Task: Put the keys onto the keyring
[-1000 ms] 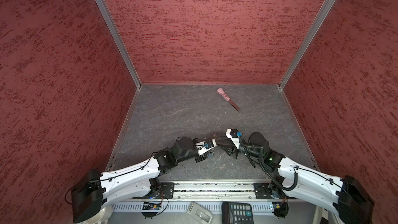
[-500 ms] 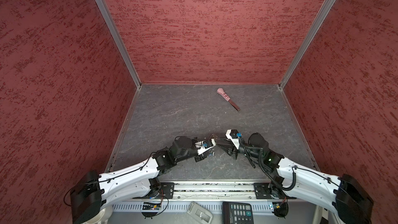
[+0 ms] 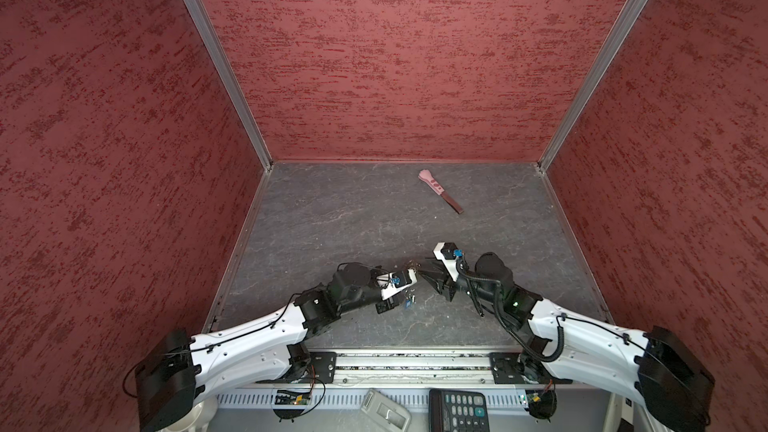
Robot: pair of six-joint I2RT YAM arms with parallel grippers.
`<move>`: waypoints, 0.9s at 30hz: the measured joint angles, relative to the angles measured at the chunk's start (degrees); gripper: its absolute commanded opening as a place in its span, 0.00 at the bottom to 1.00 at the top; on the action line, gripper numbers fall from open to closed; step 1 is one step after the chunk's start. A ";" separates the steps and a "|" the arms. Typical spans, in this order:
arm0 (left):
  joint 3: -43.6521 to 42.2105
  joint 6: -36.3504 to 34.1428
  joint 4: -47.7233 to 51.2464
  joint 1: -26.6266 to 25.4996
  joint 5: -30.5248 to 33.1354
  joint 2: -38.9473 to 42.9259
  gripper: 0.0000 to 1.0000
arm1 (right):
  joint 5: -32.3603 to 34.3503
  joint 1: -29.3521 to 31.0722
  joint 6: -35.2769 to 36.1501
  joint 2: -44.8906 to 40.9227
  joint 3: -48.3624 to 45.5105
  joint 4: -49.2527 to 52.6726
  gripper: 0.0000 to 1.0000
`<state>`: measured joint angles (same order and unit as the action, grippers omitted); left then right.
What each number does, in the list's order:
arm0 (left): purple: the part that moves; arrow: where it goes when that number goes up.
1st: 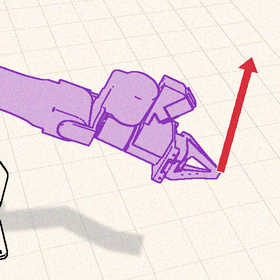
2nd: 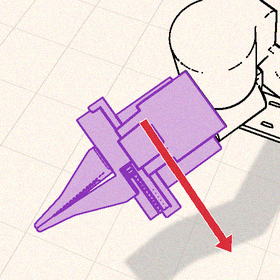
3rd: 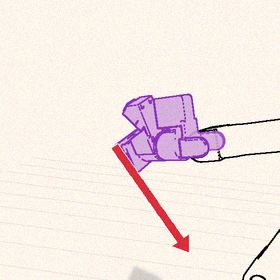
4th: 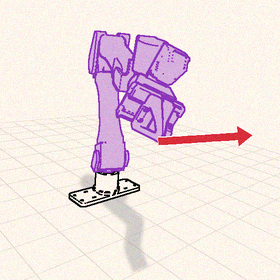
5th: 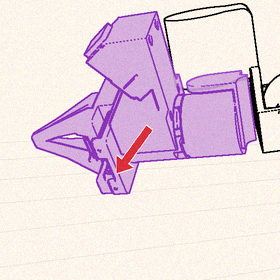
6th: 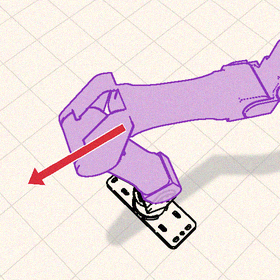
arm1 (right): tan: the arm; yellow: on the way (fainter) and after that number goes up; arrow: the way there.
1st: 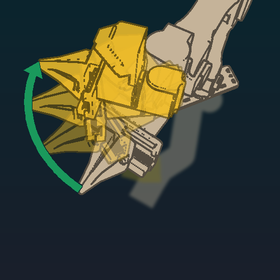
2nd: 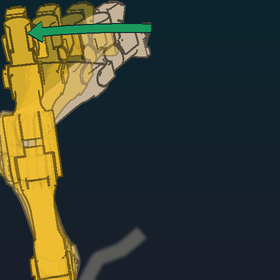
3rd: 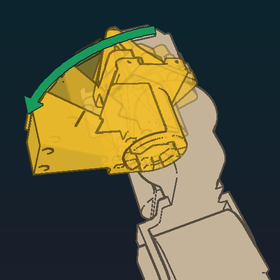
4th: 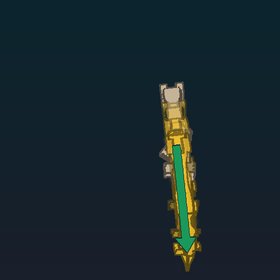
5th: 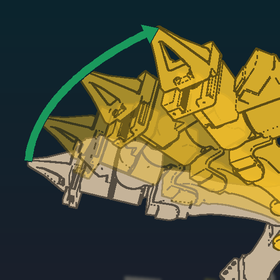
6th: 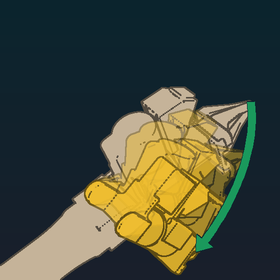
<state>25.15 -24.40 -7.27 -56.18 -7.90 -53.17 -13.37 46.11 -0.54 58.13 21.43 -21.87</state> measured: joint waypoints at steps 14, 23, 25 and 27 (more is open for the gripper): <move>-0.02 0.15 0.37 0.02 -1.77 1.16 0.00 | -11.98 0.00 3.08 -8.07 -2.62 -0.70 0.43; -0.02 0.24 1.27 2.43 -8.44 2.71 0.00 | -17.84 0.00 4.98 -3.58 -2.62 -0.55 0.36; -0.02 0.28 1.31 2.54 -9.27 2.69 0.00 | -18.38 0.00 5.11 -3.54 -2.60 -0.59 0.35; -0.02 0.42 1.31 2.56 -10.19 2.58 0.00 | -18.80 0.00 5.14 -3.54 -2.58 -0.61 0.33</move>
<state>25.12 -23.99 -5.96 -53.63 -18.09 -50.59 -32.16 46.11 4.60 54.59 18.85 -22.48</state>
